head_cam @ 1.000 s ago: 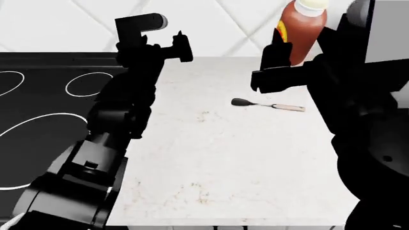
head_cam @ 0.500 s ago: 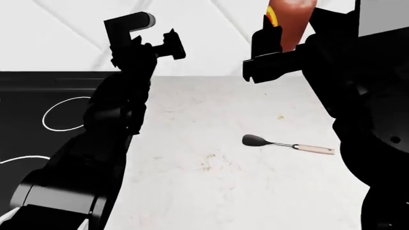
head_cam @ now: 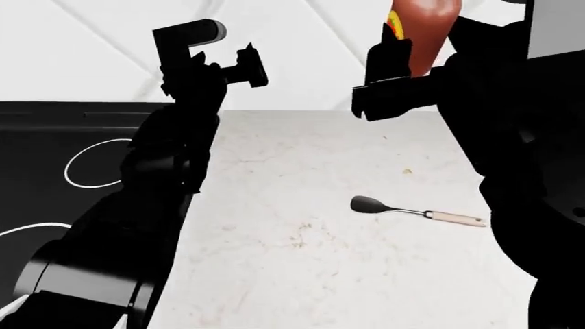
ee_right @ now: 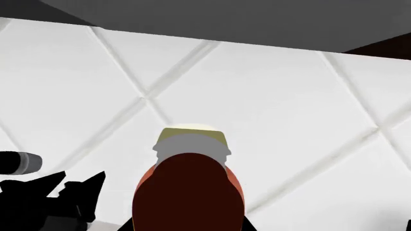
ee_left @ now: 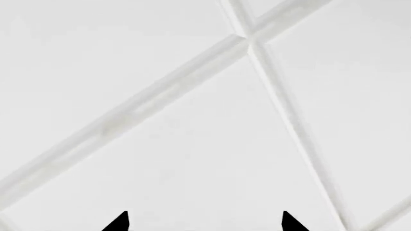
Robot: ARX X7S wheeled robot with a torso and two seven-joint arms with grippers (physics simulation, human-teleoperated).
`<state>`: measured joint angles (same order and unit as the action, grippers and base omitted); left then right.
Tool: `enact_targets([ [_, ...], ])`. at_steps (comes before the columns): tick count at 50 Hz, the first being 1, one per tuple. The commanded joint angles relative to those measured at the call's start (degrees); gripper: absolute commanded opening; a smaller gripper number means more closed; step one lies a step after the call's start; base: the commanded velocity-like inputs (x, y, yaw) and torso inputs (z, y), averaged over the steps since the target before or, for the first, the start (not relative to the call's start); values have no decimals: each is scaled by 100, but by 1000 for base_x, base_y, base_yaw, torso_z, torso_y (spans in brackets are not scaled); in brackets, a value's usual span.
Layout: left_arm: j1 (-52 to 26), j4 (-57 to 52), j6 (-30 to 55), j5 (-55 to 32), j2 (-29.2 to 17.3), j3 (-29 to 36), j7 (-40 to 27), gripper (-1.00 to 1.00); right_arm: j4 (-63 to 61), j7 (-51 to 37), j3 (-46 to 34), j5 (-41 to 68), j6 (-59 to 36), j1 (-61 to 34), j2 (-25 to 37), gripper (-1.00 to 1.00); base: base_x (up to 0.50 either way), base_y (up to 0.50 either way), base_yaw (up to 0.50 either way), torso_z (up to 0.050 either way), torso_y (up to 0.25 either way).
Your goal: Pick the honey bottle and bar from the counter and place them in the cabinets closest to them.
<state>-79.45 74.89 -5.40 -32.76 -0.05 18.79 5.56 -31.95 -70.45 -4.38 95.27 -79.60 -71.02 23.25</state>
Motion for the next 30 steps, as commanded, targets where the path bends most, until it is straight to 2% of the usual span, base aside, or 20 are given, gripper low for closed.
enact_targets([
  [1, 0, 8, 20, -30, 1, -18, 50, 100, -410, -1504, -73, 1074, 547, 11, 285, -100, 0, 0, 0, 0, 0],
  [4, -5, 8, 15, -54, 2, 28, 36, 100, -685, -1936, -253, 1251, 931, -47, 474, -100, 0, 0, 0, 0, 0],
  [8, -2, 8, 16, -75, 1, 89, 0, 100, -1172, -1952, -1858, 1108, 2690, -538, 1676, -100, 0, 0, 0, 0, 0],
  [12, 4, 8, 29, -66, 1, 153, -77, 100, -1688, -1953, -4010, 940, 4628, -1769, 2788, -100, 0, 0, 0, 0, 0],
  [15, 10, 8, 41, -52, 2, 159, -88, 100, -1938, -1954, -5842, 806, 5779, -3098, 3240, -100, 0, 0, 0, 0, 0],
  [18, 10, 8, 41, -71, 2, 201, -97, 100, -2144, -1954, -7710, 689, 6811, -4581, 3405, -100, 0, 0, 0, 0, 0],
  [22, 11, 8, 45, -89, 1, 222, -99, 100, -2370, -1954, -9960, 470, 8075, -6329, 3244, -100, 0, 0, 0, 0, 0],
  [30, 10, 8, 58, -147, 1, 344, -129, 100, -2567, -1955, -9278, 736, 7736, -6394, 3569, -100, 0, 0, 0, 0, 0],
])
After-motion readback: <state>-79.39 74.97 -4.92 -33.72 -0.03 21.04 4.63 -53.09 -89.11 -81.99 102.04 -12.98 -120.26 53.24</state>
